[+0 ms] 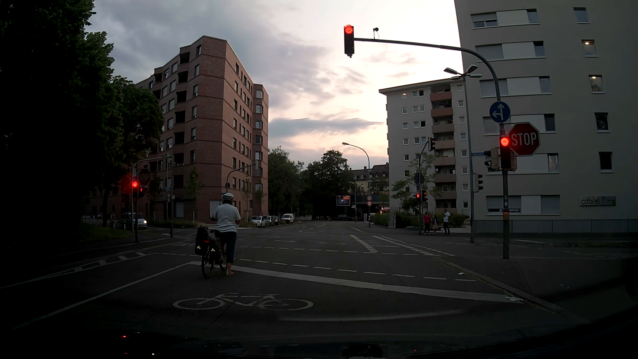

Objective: Follow the waypoints while adhering to traffic rules and regulations

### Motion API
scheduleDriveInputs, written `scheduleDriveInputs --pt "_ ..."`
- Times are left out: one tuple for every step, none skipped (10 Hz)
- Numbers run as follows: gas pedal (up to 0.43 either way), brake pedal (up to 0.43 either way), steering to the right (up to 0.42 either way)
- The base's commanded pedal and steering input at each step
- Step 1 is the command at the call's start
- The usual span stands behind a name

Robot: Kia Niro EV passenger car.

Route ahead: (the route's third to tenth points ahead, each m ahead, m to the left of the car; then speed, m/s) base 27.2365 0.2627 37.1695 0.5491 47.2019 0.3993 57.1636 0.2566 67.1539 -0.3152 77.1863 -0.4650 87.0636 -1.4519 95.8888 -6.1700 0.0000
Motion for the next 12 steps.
scheduleDriveInputs --pt "0.0 0.226 -0.008" --pt "0.0 0.22 -0.008" --pt "0.0 0.22 -0.008" --pt "0.0 0.226 -0.008" --pt "0.0 0.22 -0.008" --pt "0.0 0.22 -0.008" --pt "0.0 0.22 -0.008" --pt "0.0 0.22 -0.008" --pt "0.0 0.22 -0.008" --pt "0.0 0.22 -0.008" --pt "0.0 0.22 -0.008" --pt "0.0 0.22 -0.008"
